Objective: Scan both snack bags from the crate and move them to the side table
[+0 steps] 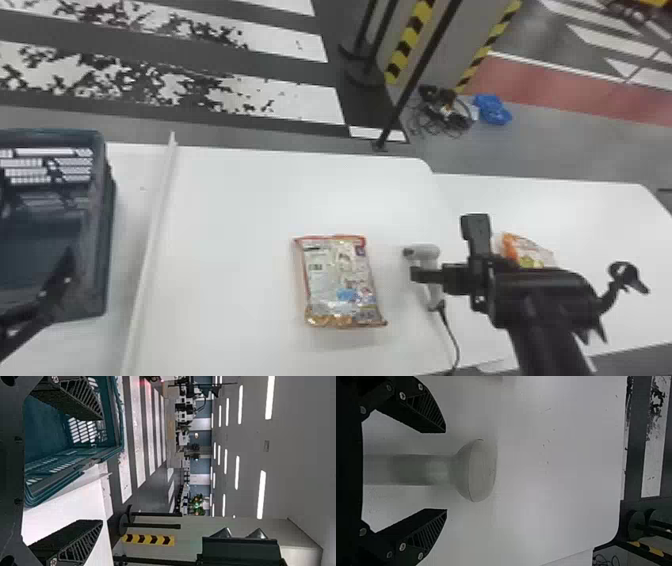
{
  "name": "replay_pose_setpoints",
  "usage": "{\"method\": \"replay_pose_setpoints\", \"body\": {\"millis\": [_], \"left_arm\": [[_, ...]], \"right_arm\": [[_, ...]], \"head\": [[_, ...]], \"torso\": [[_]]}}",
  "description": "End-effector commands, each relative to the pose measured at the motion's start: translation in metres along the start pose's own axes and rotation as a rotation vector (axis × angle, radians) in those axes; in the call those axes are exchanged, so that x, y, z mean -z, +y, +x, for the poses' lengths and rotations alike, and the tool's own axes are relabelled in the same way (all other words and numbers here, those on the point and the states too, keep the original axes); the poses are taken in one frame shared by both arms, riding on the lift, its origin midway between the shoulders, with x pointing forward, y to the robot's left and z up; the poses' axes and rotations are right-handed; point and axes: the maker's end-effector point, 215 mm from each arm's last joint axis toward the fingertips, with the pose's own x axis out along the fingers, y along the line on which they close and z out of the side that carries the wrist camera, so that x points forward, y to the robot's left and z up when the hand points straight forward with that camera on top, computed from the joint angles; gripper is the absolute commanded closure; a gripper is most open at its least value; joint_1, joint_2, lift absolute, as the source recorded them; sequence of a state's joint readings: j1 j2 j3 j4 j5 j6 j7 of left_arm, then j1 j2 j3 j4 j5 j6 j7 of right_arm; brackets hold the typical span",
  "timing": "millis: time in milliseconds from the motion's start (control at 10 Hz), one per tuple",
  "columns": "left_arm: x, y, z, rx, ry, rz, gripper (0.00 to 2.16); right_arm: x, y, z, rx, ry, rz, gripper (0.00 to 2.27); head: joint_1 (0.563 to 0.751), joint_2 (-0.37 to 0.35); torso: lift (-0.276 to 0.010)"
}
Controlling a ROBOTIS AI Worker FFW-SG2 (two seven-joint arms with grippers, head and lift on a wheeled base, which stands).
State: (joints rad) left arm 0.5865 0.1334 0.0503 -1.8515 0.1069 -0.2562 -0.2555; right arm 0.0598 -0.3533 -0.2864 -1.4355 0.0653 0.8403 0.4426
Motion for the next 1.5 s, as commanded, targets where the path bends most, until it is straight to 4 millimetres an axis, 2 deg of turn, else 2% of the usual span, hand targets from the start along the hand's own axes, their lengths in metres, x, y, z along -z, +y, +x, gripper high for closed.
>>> {"method": "replay_pose_setpoints", "body": {"millis": [0,100,200,300,500,700,1000,1400], "left_arm": [[0.0,0.0,0.0,0.0,-0.001,0.0,0.07],[-0.001,0.0,0.0,0.0,-0.003,0.0,0.07],[0.0,0.0,0.001,0.001,0.0,-0.001,0.07],[0.001,0.001,0.0,-0.002,0.002,-0.001,0.07],[0.001,0.001,0.0,-0.002,0.0,0.0,0.07],[0.002,0.001,0.0,-0.002,0.002,-0.001,0.07],[0.001,0.0,0.0,0.0,-0.001,-0.001,0.07],[0.001,0.0,0.0,0.002,0.0,0.003,0.07]], "right_arm": [[0.006,-0.001,0.005,0.004,0.029,-0.007,0.88],[0.01,-0.004,0.007,0.016,0.038,0.0,1.77],[0.011,-0.011,0.006,0.046,0.042,-0.002,2.14],[0.011,-0.011,0.006,0.044,0.041,-0.004,2.23],[0.007,-0.006,0.002,0.039,0.03,-0.008,2.25],[0.0,0.008,-0.02,0.037,0.015,-0.01,2.25],[0.005,0.05,-0.06,0.004,0.001,-0.021,2.25],[0.015,0.124,-0.095,-0.092,-0.008,-0.091,2.25]], "head": [[0.695,-0.35],[0.695,-0.35],[0.695,-0.35],[0.695,-0.35],[0.695,-0.35],[0.695,-0.35],[0.695,-0.333],[0.695,-0.258]], "torso": [[-0.029],[-0.029],[-0.029],[-0.029],[-0.029],[-0.029],[-0.029],[-0.029]]}}
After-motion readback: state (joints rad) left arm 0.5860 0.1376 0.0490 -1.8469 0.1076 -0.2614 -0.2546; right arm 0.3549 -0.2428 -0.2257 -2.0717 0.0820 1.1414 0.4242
